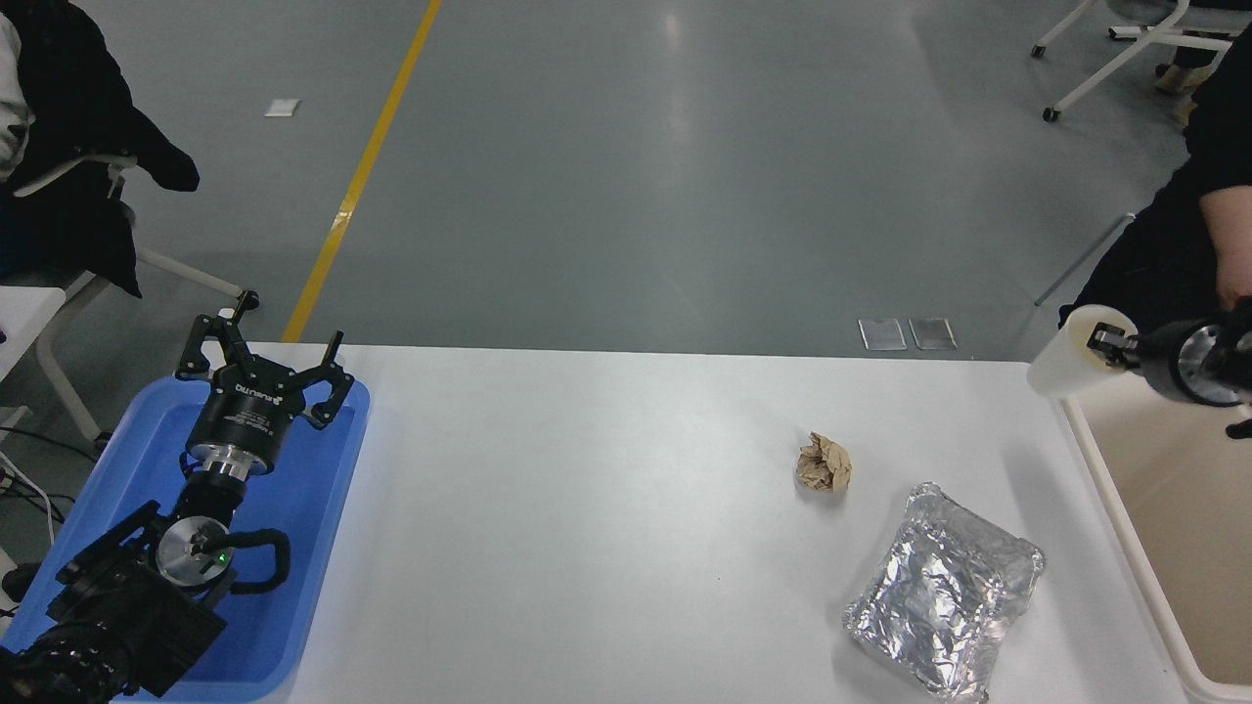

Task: Pick up paper cup place in dustbin

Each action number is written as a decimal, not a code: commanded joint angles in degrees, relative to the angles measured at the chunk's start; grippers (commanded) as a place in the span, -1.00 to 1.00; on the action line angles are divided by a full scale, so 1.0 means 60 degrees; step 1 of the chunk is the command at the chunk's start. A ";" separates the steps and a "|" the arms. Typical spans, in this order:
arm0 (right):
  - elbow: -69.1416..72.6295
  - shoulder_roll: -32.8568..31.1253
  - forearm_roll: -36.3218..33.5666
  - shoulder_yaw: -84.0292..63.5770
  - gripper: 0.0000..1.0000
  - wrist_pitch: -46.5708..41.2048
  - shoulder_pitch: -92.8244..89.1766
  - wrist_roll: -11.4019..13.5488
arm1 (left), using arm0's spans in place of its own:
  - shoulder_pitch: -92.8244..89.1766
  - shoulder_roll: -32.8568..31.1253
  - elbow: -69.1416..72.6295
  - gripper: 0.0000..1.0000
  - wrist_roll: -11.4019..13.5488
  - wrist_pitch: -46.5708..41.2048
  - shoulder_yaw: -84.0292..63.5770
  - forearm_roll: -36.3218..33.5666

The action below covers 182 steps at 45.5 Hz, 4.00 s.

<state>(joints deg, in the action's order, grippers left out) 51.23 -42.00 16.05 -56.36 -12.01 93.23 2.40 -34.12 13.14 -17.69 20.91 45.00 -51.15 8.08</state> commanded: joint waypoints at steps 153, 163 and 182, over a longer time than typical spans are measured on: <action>-0.3811 0.0849 -0.1035 0.2936 1.00 0.2442 -0.4059 0.0478 | 0.0003 0.0007 0.0003 1.00 0.0001 0.0000 0.0000 0.0001; -0.0923 0.0847 -0.1049 0.0299 1.00 0.1256 -0.0541 0.0478 | 0.0003 0.0007 0.0004 1.00 0.0001 0.0000 0.0000 0.0001; 0.2373 0.1156 -0.0918 -0.1606 1.00 -0.2816 0.3502 0.0493 | 0.0003 0.0007 0.0004 1.00 0.0016 0.0000 0.0000 0.0001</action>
<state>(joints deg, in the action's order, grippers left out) 52.98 -35.24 9.82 -58.30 -15.31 99.45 5.34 -34.10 13.16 -17.68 20.93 45.00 -51.15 8.08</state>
